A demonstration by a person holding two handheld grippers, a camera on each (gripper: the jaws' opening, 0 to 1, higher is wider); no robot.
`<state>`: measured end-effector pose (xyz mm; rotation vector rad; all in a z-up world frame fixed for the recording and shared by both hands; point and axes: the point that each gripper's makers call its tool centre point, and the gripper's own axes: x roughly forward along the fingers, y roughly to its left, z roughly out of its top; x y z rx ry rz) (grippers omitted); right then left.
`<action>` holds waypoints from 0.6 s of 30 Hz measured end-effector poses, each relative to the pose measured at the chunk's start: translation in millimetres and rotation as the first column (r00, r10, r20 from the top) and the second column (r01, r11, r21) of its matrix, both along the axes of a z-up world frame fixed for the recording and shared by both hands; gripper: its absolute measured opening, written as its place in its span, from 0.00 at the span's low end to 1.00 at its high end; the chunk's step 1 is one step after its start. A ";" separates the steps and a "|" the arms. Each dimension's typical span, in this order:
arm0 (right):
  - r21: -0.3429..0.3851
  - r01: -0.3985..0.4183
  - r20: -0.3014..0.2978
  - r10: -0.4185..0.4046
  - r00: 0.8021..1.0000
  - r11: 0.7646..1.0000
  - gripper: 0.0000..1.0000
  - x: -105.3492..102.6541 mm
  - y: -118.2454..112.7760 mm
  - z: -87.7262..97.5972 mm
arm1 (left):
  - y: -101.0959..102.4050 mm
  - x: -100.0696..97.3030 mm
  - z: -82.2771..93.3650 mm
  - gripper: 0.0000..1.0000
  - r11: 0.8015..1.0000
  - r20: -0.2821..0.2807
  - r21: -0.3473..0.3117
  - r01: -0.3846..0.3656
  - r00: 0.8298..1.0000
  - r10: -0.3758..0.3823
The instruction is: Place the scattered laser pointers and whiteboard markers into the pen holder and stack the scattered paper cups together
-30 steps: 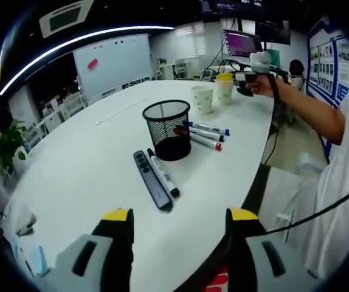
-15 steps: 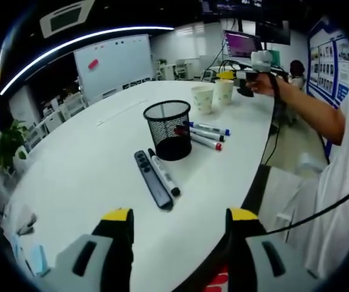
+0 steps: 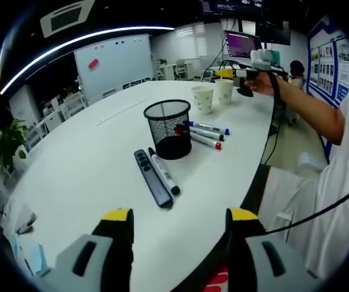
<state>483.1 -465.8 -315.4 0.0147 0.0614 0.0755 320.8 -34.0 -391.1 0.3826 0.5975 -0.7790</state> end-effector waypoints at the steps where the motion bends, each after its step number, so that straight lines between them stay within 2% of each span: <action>1: -0.001 -0.004 0.003 0.004 1.000 1.000 0.85 0.2 1.0 1.0 | -0.1 0.0 0.1 0.61 1.000 0.000 -0.001 0.000 1.000 0.000; 9: -0.003 -0.048 0.015 0.048 0.999 0.999 0.85 1.2 12.7 6.8 | -1.2 -1.0 1.5 0.61 1.000 0.002 -0.005 0.004 1.000 -0.004; 14: -0.029 -0.064 -0.014 0.064 0.998 0.998 0.85 2.6 19.0 2.6 | 0.2 -1.1 1.2 0.61 1.000 0.002 -0.002 0.001 1.000 -0.001; 18: -0.030 -0.075 -0.006 0.075 0.997 0.997 0.84 -0.5 27.6 5.5 | 0.4 -1.7 2.2 0.61 1.000 0.005 -0.005 0.003 1.000 -0.003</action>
